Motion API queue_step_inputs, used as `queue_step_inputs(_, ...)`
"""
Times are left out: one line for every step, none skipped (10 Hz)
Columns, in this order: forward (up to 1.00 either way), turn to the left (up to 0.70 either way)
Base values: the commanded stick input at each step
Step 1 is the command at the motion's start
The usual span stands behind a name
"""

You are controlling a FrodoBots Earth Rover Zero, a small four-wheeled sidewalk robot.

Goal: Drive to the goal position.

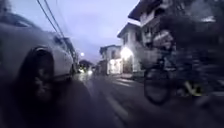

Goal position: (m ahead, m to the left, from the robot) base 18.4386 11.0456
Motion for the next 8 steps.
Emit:
queue_step_inputs(0.70, 0.00)
queue_step_inputs(0.70, 0.00)
queue_step_inputs(0.70, 0.03)
queue_step_inputs(0.70, 0.27)
queue_step_inputs(0.70, 0.35)
queue_step_inputs(0.70, 0.34)
queue_step_inputs(0.70, 0.12)
queue_step_inputs(0.70, 0.00)
